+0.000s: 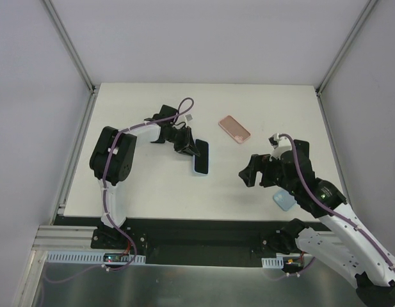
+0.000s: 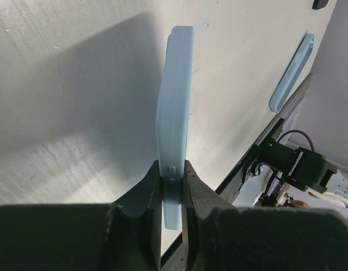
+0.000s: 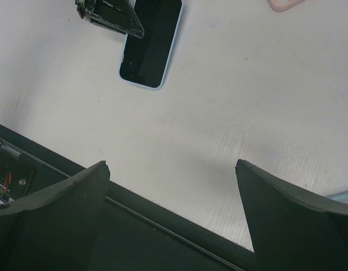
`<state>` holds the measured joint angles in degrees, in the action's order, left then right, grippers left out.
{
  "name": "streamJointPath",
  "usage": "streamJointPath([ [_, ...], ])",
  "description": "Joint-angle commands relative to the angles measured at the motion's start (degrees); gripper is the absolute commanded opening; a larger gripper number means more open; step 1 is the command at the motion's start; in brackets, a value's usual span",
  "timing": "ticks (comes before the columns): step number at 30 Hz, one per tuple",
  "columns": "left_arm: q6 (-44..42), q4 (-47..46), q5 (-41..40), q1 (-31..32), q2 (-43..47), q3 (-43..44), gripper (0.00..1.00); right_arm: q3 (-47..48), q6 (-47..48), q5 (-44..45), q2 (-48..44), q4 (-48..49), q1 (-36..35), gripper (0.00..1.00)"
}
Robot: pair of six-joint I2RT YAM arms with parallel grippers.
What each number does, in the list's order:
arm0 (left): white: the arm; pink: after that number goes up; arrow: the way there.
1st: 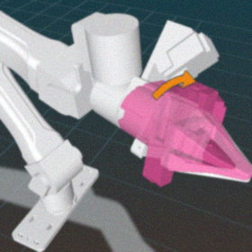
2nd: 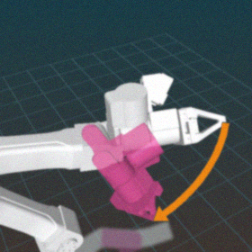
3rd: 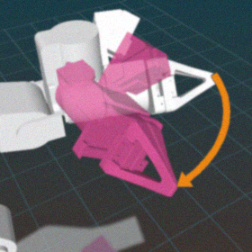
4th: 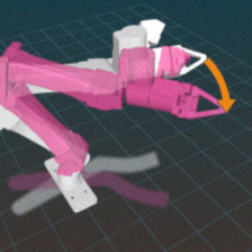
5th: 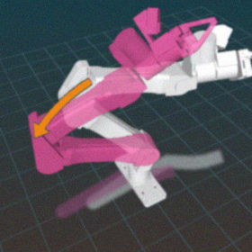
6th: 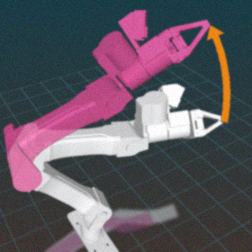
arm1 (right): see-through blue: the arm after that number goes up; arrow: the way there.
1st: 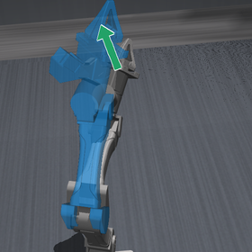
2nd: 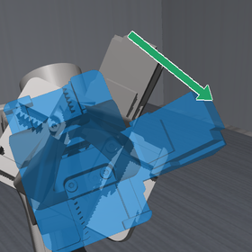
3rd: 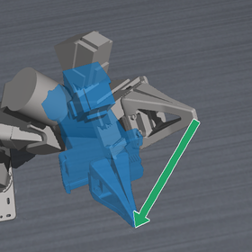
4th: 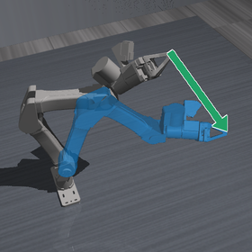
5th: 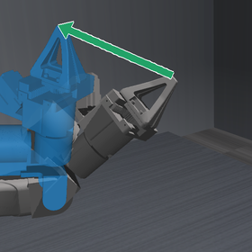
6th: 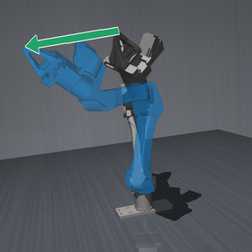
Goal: Put the phone into the phone case
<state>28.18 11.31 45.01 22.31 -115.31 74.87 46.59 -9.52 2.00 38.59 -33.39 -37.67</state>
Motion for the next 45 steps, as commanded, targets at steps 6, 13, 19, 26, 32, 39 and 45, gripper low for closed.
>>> streamJointPath([
  [6, 0.0, 2.0, -1.4, -0.6, 0.4, -1.4, 0.19, -0.8, -1.0, 1.9, -0.7, -0.9, 0.1, 0.96],
  [13, -0.9, 3.7, -3.5, -1.1, 2.4, -1.0, 0.35, -0.8, -3.1, 2.7, 0.3, -1.6, 0.1, 0.96],
  [19, -0.9, 6.0, -5.0, -1.8, 5.1, 0.2, 0.45, 1.0, -6.7, 7.6, 2.5, -4.9, 0.1, 0.96],
  [26, -2.9, 12.1, -9.0, -1.9, 11.0, 3.4, 0.65, 5.9, -13.5, 25.8, 9.5, -16.7, 1.0, 0.96],
  [32, -5.4, 17.3, -16.2, -1.9, 19.1, 1.4, 0.94, 12.2, -13.3, 30.3, 19.7, -21.5, 7.9, 0.98],
  [39, -7.6, 21.9, -19.1, -1.9, 29.3, -4.7, 0.99, 11.6, -12.5, 24.1, 31.1, -22.0, 20.0, 0.99],
  [45, -9.6, 24.0, -23.4, -1.9, 35.8, -9.2, 0.99, 2.3, -11.4, 8.2, 35.9, -10.8, 33.5, 0.79],
])
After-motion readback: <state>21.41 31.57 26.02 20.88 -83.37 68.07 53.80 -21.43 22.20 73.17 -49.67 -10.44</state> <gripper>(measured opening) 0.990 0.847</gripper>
